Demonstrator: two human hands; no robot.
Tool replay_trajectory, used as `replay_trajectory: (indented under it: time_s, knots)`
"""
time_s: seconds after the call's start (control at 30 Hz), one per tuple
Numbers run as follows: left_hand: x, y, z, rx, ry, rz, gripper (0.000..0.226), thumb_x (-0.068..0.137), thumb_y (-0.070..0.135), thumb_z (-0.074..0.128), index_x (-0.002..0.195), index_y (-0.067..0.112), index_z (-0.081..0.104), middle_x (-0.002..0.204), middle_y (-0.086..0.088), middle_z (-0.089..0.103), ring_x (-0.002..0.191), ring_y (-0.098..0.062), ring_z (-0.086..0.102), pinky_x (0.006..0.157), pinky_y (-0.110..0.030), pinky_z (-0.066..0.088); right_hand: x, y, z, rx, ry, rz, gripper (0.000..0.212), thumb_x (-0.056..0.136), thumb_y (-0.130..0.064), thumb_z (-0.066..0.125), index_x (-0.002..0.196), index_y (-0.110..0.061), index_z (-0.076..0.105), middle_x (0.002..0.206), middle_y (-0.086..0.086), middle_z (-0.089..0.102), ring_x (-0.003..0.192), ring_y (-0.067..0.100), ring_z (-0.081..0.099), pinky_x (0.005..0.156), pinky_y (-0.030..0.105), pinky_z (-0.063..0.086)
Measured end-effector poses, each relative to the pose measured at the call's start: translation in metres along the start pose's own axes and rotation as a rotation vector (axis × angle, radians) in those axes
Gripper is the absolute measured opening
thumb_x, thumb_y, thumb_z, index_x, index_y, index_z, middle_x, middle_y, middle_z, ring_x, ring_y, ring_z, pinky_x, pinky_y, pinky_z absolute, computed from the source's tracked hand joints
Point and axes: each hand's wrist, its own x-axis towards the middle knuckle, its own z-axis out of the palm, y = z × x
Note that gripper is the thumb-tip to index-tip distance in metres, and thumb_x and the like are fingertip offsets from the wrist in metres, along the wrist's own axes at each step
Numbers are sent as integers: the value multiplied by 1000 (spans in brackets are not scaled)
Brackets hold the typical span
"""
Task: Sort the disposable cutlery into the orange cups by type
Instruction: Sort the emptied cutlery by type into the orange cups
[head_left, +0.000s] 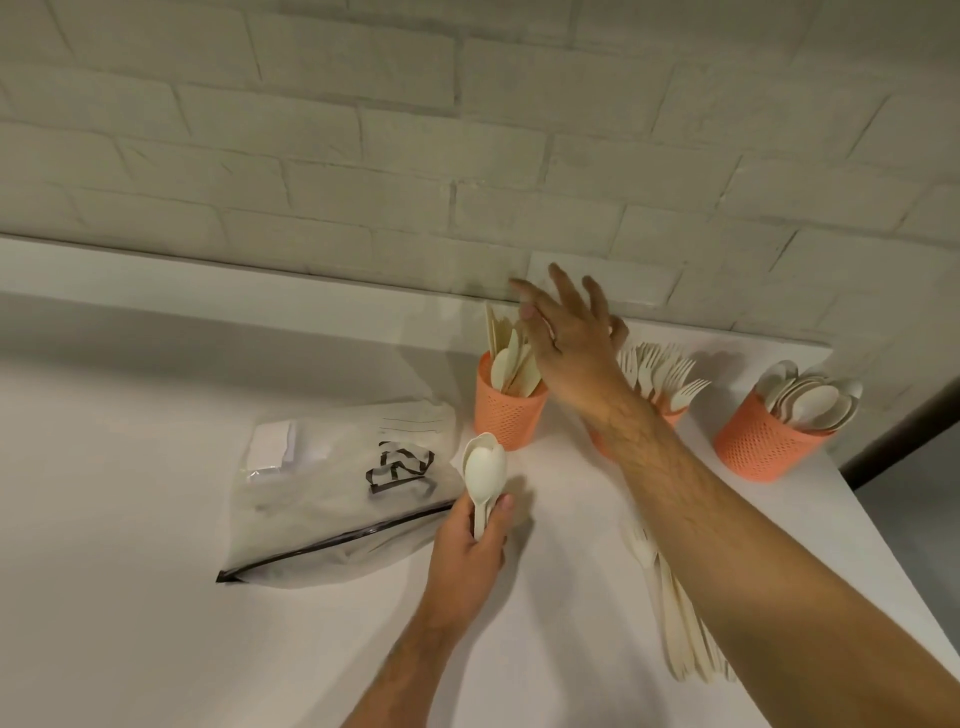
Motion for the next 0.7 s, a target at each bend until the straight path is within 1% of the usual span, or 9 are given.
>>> replay_trajectory:
  time_s: [0.03, 0.1, 0.17, 0.23, 0.3, 0.4, 0.53, 0.6, 0.7]
  knots:
    - [0, 3, -1, -49, -2, -38, 15, 99, 22, 55, 85, 16, 52, 59, 10, 37, 51, -7, 32, 48, -21, 29, -6, -4, -5, 10, 58, -20, 39, 105, -46, 33, 142, -48, 45, 162, -7, 27, 151, 26, 14, 113, 54, 15]
    - [-1, 9, -3, -136, -18, -104, 16, 101, 21, 51, 87, 14, 50, 60, 6, 29, 50, -7, 26, 45, -20, 24, -21, -10, -14, 149, 160, -108, 33, 99, -30, 47, 129, -32, 62, 141, -2, 56, 132, 25, 46, 105, 47, 37]
    - [-1, 13, -5, -188, -48, -128, 17, 102, 20, 46, 89, 11, 52, 60, 3, 28, 48, -8, 23, 44, -21, 19, -40, -14, -21, 388, 17, -129, 25, 95, -11, 54, 108, -21, 72, 108, -4, 72, 101, 16, 66, 87, 35, 52]
    - [-1, 15, -5, -221, -89, -139, 18, 101, 21, 46, 90, 10, 54, 59, 0, 30, 46, -9, 22, 42, -20, 17, -62, -16, -27, 432, -297, -101, 24, 95, -7, 60, 105, -23, 74, 104, -10, 72, 93, 10, 67, 81, 25, 54]
    - [-3, 16, -4, -247, -163, -143, 18, 91, 26, 49, 92, 10, 55, 58, -1, 33, 44, -9, 23, 41, -19, 17, -78, -13, -25, 360, -453, -126, 28, 92, -13, 68, 114, -29, 71, 112, -14, 67, 95, 6, 64, 81, 18, 53]
    - [-8, 19, -1, -326, -300, -171, 32, 76, 34, 54, 95, 8, 55, 58, -3, 33, 40, -9, 22, 42, -21, 13, -91, -5, -19, 507, -502, -46, 40, 87, -17, 75, 123, -31, 66, 117, -15, 67, 92, 2, 66, 85, 18, 53]
    - [-13, 25, -2, -399, -466, -232, 37, 74, 36, 53, 97, 8, 56, 62, -9, 35, 39, -11, 19, 42, -22, 13, -100, 3, -19, 759, -522, 77, 28, 88, -7, 74, 113, -21, 72, 104, -6, 74, 90, 36, 72, 86, 40, 60]
    - [-17, 31, -2, -398, -520, -256, 35, 77, 33, 49, 98, 7, 59, 63, -11, 38, 39, -12, 20, 42, -22, 15, -103, 3, -23, 775, -498, 94, 28, 88, -6, 74, 114, -17, 72, 108, 3, 72, 88, 31, 73, 83, 37, 60]
    - [-21, 40, 1, -308, -495, -240, 37, 83, 32, 43, 100, 5, 61, 64, -14, 44, 37, -17, 30, 45, -25, 24, -109, 2, -30, 796, -504, 125, 27, 91, -9, 71, 116, -19, 70, 105, 8, 71, 68, 28, 66, 68, 36, 58]
